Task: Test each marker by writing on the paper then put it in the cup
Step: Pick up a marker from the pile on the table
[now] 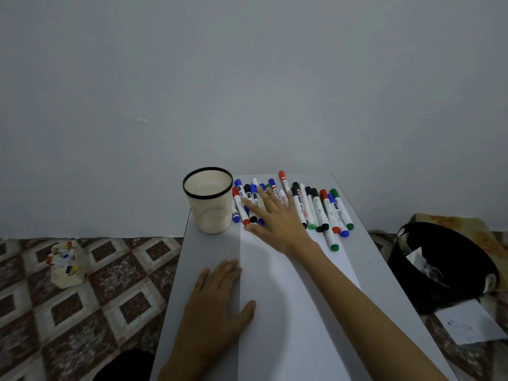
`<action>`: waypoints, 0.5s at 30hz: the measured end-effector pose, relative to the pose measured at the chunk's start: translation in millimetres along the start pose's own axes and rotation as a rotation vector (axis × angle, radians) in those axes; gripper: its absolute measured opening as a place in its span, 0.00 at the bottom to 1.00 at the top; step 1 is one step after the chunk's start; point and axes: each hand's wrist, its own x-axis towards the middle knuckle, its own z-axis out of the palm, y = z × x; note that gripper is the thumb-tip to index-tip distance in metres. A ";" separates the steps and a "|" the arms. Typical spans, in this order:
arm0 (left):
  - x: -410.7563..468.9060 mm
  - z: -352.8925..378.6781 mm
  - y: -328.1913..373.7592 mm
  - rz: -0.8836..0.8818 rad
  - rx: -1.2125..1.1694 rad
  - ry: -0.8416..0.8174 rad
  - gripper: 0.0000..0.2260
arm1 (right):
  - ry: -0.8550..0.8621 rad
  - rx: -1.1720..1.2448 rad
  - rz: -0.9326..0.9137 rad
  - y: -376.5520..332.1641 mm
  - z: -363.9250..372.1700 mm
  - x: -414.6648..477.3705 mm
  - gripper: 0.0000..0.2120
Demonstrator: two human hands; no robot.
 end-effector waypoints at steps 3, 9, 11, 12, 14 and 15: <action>1.2 -1.6 0.5 -0.002 -0.006 -0.009 0.34 | 0.060 -0.063 0.059 23.5 -9.3 -28.6 0.33; 3.0 -0.8 -1.0 0.024 0.043 -0.071 0.32 | -0.029 -0.129 0.106 68.8 -8.3 -54.9 0.35; 1.8 -0.4 0.3 0.020 0.051 -0.078 0.31 | -0.041 -0.118 0.108 68.7 -7.4 -49.3 0.34; 1.3 -0.9 1.1 0.019 0.048 -0.075 0.31 | -0.040 -0.114 0.108 68.3 -6.8 -46.0 0.34; 0.9 -2.7 2.9 0.010 0.042 -0.078 0.31 | -0.032 -0.092 0.114 69.1 -4.8 -39.5 0.31; 1.3 -3.9 3.5 0.005 0.041 -0.081 0.32 | -0.030 -0.079 0.118 69.2 -4.8 -36.7 0.30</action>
